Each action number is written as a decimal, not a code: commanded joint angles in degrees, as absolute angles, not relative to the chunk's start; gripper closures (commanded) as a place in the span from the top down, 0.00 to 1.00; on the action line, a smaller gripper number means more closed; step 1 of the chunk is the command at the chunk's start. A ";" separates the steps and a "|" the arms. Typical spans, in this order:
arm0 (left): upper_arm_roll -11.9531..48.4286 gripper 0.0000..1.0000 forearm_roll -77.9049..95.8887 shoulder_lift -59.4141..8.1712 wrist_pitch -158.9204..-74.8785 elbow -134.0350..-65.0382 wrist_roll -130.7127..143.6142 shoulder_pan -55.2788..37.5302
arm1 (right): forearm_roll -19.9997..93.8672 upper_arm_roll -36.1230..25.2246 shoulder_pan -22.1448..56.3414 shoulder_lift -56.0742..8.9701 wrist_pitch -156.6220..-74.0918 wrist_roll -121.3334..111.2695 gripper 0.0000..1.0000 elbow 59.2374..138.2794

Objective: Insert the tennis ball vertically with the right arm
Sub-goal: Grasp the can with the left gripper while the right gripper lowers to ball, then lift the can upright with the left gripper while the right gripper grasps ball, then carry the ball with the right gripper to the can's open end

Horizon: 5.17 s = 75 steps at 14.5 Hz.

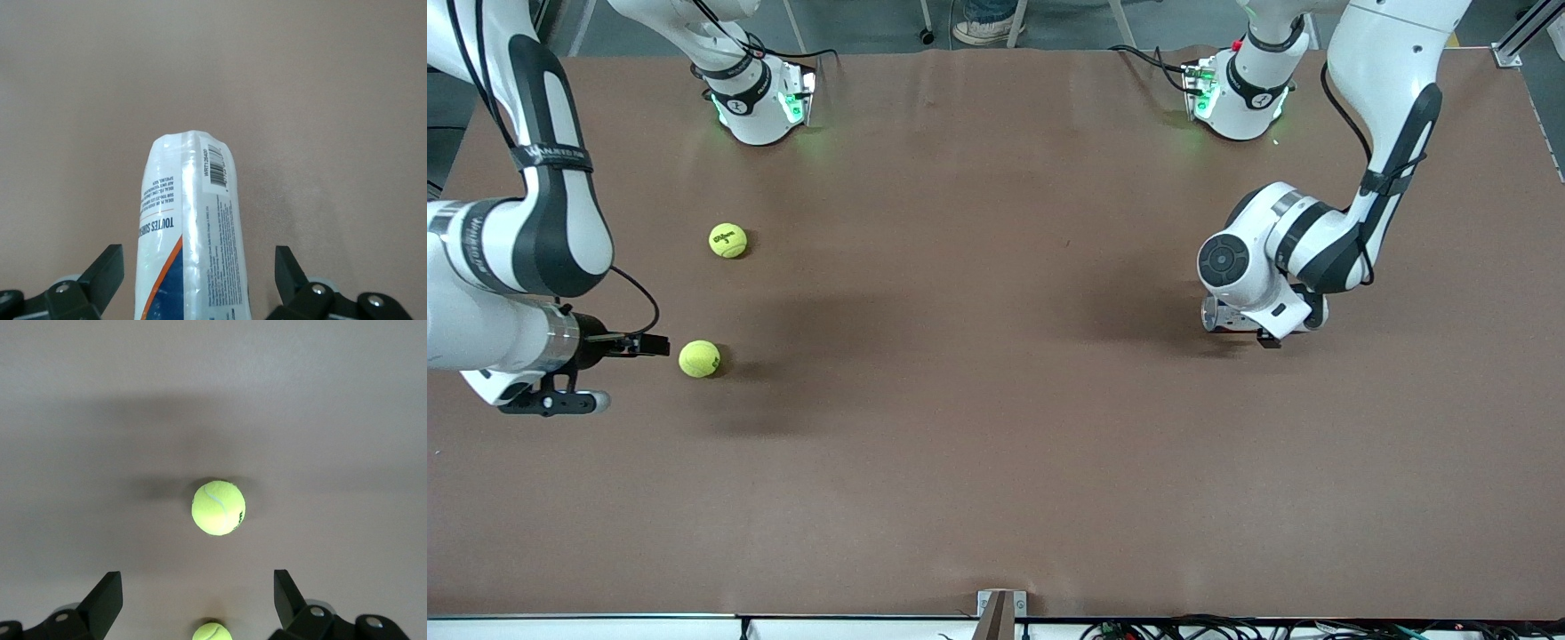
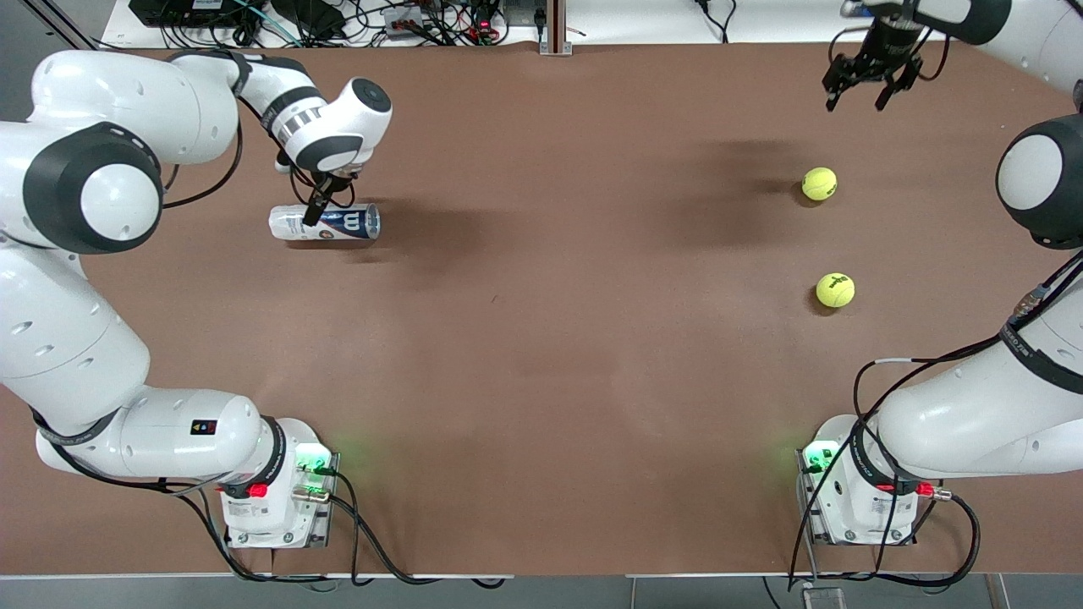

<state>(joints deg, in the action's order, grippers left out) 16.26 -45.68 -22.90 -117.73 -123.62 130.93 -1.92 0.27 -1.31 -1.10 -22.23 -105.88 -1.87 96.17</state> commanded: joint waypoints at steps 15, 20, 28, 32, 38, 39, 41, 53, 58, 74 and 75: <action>16.35 0.75 -48.78 -27.16 -117.16 -123.49 135.97 -2.81 | 0.62 -0.70 -2.81 -26.71 -128.85 -2.46 1.00 112.15; 16.61 0.75 -48.52 -26.37 -116.90 -122.18 133.96 -2.72 | 0.62 -0.70 -2.72 -29.00 -130.25 -2.46 1.00 111.80; 20.74 0.75 -32.81 -26.80 -116.46 -106.64 125.60 -3.42 | 0.62 -0.70 -2.55 -30.67 -130.78 -2.46 0.94 111.18; 21.36 0.73 -27.96 -28.21 -116.37 -101.35 124.98 -6.32 | 0.62 -0.70 -2.64 -31.29 -130.78 -2.55 0.72 110.74; 21.45 0.72 -19.18 -34.09 -112.24 -88.62 124.89 -12.47 | 0.62 -0.70 -2.46 -31.29 -130.08 -5.54 0.37 109.95; 21.45 0.72 -16.72 -35.49 -112.24 -85.90 124.63 -13.70 | 0.62 -0.62 -2.37 -31.12 -129.73 -5.54 0.37 109.95; 21.45 0.72 -12.15 -37.78 -112.58 -81.58 124.72 -16.51 | 0.62 -0.44 -2.46 -30.59 -125.88 -5.54 0.37 108.21; 22.67 0.72 8.07 -42.80 -137.01 -80.33 113.66 -25.66 | 6.59 0.09 6.22 -16.97 -98.09 5.06 0.37 100.99; 23.29 0.72 25.36 -44.64 -146.41 -80.68 101.63 -27.50 | 9.39 0.09 17.21 -14.77 -96.60 21.59 0.37 100.99; 25.40 0.69 47.10 -48.16 -153.46 -84.90 82.45 -29.44 | 17.14 0.00 29.27 -17.30 -97.38 41.92 0.38 88.24; 25.40 0.68 47.11 -48.16 -153.20 -84.90 82.44 -29.44 | 16.79 0.00 29.27 -17.75 -98.08 41.92 0.38 88.24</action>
